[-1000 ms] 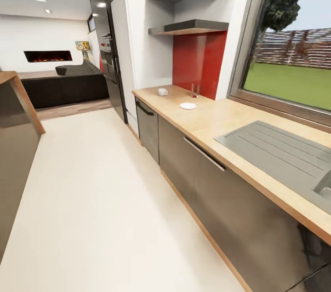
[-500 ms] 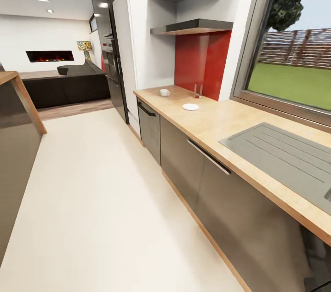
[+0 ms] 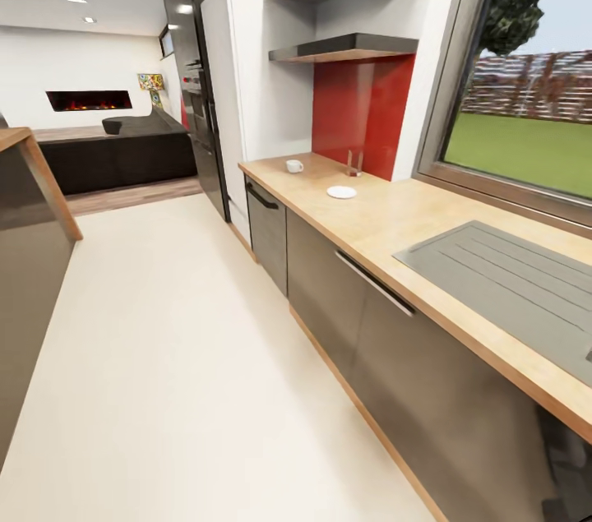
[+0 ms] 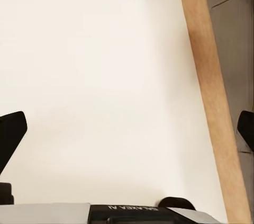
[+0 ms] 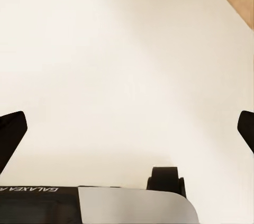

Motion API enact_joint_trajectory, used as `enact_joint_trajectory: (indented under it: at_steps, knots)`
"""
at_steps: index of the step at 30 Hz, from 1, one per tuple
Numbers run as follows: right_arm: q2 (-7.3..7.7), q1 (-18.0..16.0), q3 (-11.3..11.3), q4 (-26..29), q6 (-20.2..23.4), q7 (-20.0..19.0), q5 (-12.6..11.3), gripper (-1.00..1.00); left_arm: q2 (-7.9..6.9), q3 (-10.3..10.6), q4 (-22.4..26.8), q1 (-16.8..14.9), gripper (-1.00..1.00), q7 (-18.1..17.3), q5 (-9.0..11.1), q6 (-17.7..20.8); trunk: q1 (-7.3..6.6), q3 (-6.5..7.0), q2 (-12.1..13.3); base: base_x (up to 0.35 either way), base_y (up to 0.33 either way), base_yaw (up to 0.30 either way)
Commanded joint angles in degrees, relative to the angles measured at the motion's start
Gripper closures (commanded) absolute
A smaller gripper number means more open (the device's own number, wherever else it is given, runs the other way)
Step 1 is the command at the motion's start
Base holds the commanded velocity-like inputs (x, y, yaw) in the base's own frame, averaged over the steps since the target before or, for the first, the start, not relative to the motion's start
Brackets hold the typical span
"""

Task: Set up a coffee station on the kitchen countertop: keep the coffee maker on the countertop, move the bottle of coffee from the kitchen shelf to the counter next to the coffee maker, place a paper coffee filter on top of the coffee maker, put the saucer next to the coffee maker with the coffee cup on the saucer, and place the electric kettle next to the coffee maker.

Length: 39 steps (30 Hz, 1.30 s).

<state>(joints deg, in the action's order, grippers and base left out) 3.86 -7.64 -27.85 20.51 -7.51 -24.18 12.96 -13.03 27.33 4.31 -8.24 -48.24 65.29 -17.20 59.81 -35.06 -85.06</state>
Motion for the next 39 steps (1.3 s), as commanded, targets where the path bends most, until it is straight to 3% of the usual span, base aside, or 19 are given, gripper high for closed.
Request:
enact_joint_trajectory:
  at_steps: [1, 3, 4, 17, 39]
  knots:
    - [-0.03, -0.04, -0.41, 0.29, -0.28, -0.67, 0.93, -1.00, -0.07, 0.15, 0.02, -0.03, -1.00, -0.40, 0.37, -0.38, 0.02, -0.05, -0.02, 0.241, 0.000, 0.000]
    - [-0.01, -0.02, -0.35, 0.94, -0.27, -1.31, 1.42, -1.00, -0.11, -0.27, 0.05, -0.03, -1.00, -1.05, 0.37, -0.41, 0.02, -0.05, -0.02, 0.173, 0.000, 0.026]
    - [0.00, 0.00, -0.31, 2.20, -0.27, -4.00, 1.54, -1.00, -0.18, -0.37, 0.07, -0.03, -1.00, -4.09, 0.37, -0.44, 0.02, -0.05, -0.02, 0.063, 0.000, 0.147]
    - [-0.04, -0.01, -0.28, 2.34, -0.30, -3.94, 1.63, -1.00, -0.24, -0.44, 0.08, -0.03, -1.00, -4.23, 0.37, -0.46, 0.02, -0.05, -0.02, 0.073, 0.020, 0.224]
    - [-0.07, 0.01, -0.28, 2.02, -0.42, -3.86, 1.63, -1.00, -0.24, -0.44, 0.08, -0.03, -1.00, -4.32, 0.37, -0.47, 0.02, -0.05, -0.02, 0.297, 0.198, 0.007]
